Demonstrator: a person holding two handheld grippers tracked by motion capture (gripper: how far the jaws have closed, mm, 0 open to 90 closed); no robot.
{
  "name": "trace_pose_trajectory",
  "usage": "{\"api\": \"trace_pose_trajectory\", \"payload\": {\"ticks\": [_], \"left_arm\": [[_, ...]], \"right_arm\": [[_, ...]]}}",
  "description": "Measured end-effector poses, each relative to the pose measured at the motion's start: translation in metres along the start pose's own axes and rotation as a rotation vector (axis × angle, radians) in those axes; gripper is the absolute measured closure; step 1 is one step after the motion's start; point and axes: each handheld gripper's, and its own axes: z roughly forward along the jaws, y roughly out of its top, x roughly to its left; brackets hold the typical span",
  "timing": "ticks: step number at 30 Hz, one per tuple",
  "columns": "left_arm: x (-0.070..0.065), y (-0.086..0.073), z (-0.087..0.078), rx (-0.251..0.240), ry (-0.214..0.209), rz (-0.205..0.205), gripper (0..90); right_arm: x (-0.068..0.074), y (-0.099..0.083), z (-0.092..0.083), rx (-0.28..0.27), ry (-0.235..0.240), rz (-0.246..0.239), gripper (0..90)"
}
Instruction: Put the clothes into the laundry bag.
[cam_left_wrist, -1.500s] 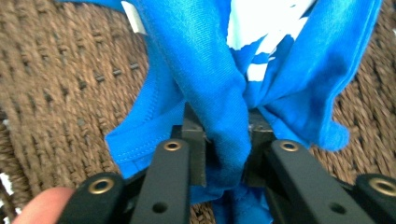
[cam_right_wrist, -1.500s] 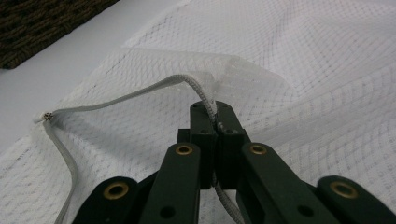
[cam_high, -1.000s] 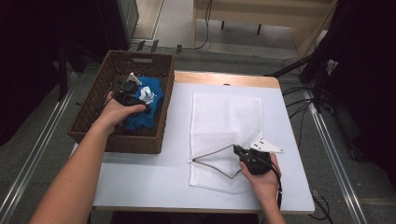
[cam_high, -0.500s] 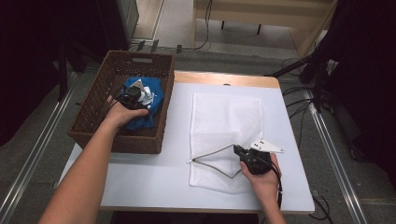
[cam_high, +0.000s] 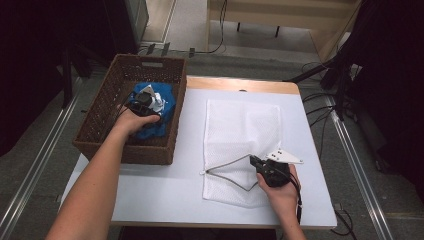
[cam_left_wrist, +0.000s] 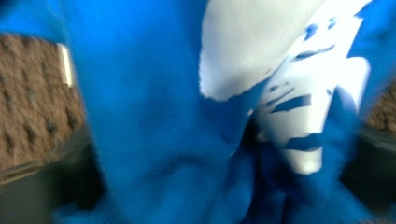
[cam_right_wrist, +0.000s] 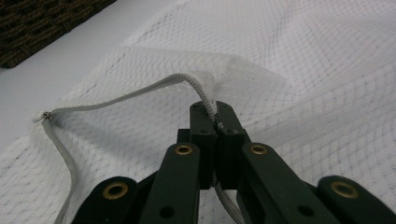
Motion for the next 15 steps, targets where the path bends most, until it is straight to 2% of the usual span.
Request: {"api": "trace_pose_trajectory", "payload": {"ticks": [3,4,5,6,7,12,15], "left_arm": [[0.002,0.000,-0.003,-0.023,0.011,0.003,20.0],[0.004,0.000,-0.006,-0.042,-0.020,-0.003,30.7],[0.004,0.001,-0.008,-0.060,-0.021,-0.013,43.0],[0.004,0.001,-0.010,-0.066,-0.005,-0.004,51.8],[0.004,0.001,-0.010,-0.065,-0.012,-0.004,57.9],[0.008,0.000,-0.014,-0.061,-0.043,-0.008,69.2],[0.012,-0.001,-0.019,-0.088,-0.052,-0.037,72.1]], "right_arm": [[0.000,0.000,0.000,-0.002,-0.002,0.001,89.0],[0.000,0.000,-0.001,-0.002,-0.001,0.000,89.0],[0.000,0.000,-0.001,-0.002,-0.001,0.000,89.0],[0.000,0.000,-0.001,-0.002,-0.001,0.000,89.0],[0.000,0.000,-0.001,-0.002,0.001,0.000,89.0],[0.000,0.000,-0.001,-0.002,0.000,0.003,89.0],[-0.001,0.000,-0.001,-0.006,0.001,0.003,89.3]]}}
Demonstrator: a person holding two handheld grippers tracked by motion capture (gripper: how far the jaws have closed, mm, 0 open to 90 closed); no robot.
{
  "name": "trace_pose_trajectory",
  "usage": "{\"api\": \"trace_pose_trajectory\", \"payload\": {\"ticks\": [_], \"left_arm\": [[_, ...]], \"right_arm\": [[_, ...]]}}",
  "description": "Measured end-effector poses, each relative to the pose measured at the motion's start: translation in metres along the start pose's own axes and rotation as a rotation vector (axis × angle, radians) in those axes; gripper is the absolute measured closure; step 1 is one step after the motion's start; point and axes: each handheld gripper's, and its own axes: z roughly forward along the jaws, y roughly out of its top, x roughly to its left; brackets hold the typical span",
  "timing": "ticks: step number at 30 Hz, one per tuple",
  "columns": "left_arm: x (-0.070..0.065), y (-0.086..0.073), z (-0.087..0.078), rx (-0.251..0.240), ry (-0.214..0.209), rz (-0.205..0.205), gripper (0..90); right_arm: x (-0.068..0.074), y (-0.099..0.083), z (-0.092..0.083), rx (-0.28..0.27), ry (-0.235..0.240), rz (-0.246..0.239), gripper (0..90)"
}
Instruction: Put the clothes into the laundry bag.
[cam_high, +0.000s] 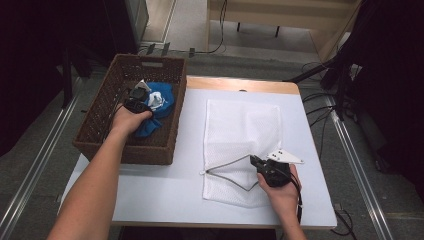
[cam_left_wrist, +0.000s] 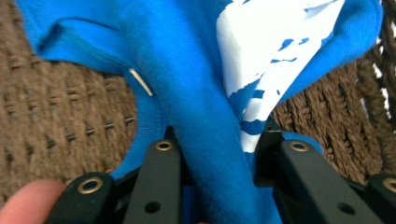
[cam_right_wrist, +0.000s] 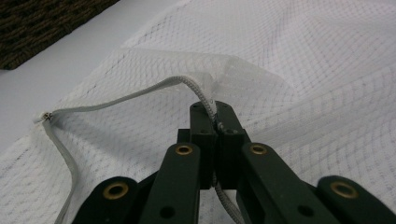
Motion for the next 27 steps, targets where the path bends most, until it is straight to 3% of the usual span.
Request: {"api": "trace_pose_trajectory", "payload": {"ticks": [9,14,21,27], "left_arm": [[0.009,-0.002,-0.025,-0.200,-0.019,-0.089,73.4],[0.014,-0.006,-0.039,-0.314,-0.004,-0.137,73.4],[0.011,-0.010,-0.060,-0.497,0.036,-0.120,73.4],[0.008,-0.014,-0.074,-0.587,0.069,-0.101,73.3]], "right_arm": [[0.001,0.001,-0.001,-0.002,0.001,-0.008,89.8],[0.001,0.001,-0.001,-0.005,0.002,-0.007,89.8],[0.000,0.001,-0.001,-0.006,0.002,-0.010,89.8],[0.001,0.001,-0.001,-0.007,-0.001,-0.014,89.9]]}}
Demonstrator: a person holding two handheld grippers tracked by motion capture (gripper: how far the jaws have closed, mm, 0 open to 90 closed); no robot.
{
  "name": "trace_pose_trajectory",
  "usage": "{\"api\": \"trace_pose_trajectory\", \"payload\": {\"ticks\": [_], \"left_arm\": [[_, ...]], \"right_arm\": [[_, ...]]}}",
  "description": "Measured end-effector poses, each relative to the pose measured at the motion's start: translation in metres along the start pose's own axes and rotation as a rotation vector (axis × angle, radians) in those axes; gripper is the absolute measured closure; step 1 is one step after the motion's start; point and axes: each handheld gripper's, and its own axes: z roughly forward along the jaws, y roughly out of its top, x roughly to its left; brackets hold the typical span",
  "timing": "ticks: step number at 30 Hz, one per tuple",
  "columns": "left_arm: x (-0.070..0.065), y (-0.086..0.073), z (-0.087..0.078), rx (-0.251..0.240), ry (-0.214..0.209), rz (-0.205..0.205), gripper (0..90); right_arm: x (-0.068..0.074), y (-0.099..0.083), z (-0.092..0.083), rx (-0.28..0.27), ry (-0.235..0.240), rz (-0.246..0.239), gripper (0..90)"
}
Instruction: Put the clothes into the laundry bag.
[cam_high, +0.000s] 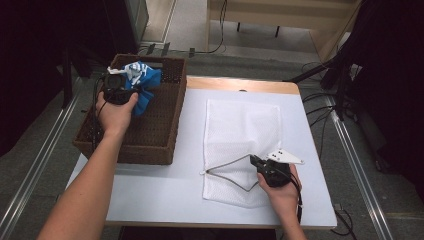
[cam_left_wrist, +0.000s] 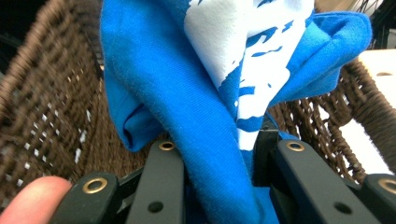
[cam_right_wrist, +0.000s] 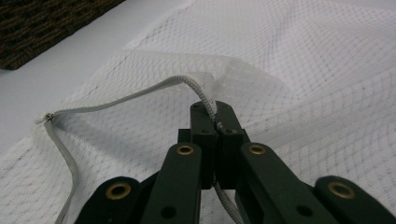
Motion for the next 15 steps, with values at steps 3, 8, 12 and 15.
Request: {"api": "trace_pose_trajectory", "payload": {"ticks": [3,8,12,15], "left_arm": [[0.000,0.003,-0.006,-0.033,-0.016,-0.009,73.3],[-0.001,0.011,-0.020,-0.091,-0.020,-0.021,73.0],[-0.005,0.015,-0.031,-0.140,-0.026,-0.014,72.9],[-0.010,0.018,-0.040,-0.172,-0.032,0.006,72.9]], "right_arm": [[0.000,0.000,0.000,-0.001,0.001,0.001,89.9],[0.002,0.000,0.001,0.001,0.005,-0.011,89.9],[0.003,0.000,0.001,0.000,0.005,-0.012,90.0],[0.003,0.000,0.001,-0.003,0.007,-0.012,89.9]]}}
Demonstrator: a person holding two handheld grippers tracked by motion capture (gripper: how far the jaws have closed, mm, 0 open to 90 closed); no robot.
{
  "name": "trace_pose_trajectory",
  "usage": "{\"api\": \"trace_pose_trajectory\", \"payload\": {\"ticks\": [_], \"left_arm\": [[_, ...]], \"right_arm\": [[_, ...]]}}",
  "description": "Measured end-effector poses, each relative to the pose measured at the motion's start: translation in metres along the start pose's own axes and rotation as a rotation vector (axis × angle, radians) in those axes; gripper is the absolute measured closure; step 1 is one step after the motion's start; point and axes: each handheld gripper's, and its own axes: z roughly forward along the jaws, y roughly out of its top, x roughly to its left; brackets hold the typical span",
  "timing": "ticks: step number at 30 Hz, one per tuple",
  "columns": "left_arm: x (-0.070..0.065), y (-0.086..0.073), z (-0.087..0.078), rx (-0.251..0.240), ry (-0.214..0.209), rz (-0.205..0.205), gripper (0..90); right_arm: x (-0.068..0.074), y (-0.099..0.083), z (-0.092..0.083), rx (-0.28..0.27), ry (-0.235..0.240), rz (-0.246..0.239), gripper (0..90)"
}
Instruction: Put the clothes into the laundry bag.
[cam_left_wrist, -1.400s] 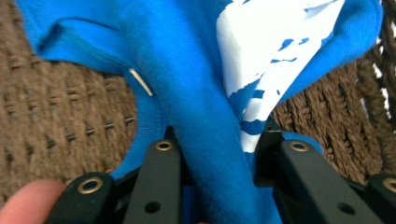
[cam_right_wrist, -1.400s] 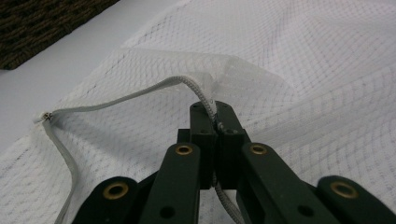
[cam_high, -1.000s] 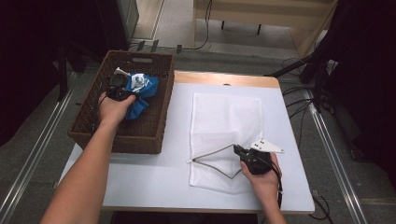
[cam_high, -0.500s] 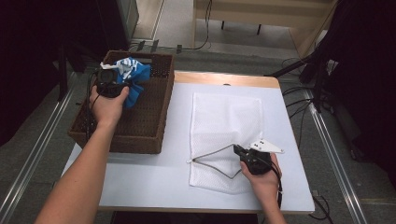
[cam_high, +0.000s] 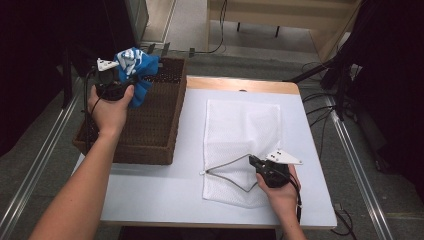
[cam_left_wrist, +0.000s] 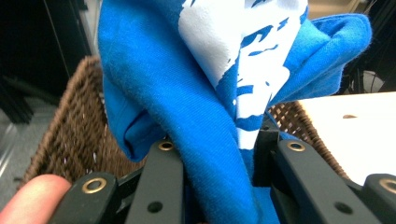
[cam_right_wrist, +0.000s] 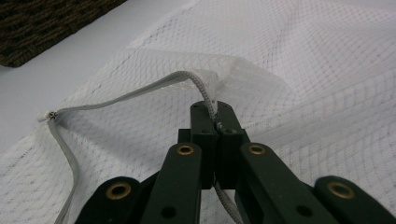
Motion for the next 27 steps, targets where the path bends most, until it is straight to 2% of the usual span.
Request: {"api": "trace_pose_trajectory", "payload": {"ticks": [9,13,24,27], "left_arm": [[-0.017,0.007,-0.016,-0.051,-0.046,0.028,72.9],[-0.024,0.009,-0.020,-0.068,-0.072,0.025,72.9],[-0.048,0.010,-0.025,-0.096,-0.127,0.020,72.8],[-0.056,0.009,-0.026,-0.098,-0.143,0.030,72.9]], "right_arm": [[0.001,0.000,0.000,-0.001,-0.003,-0.003,89.9],[0.001,0.000,0.000,-0.001,-0.003,-0.005,90.0],[0.001,0.000,-0.001,-0.009,-0.006,-0.009,90.0],[0.002,0.000,0.000,-0.008,-0.010,-0.012,90.0]]}}
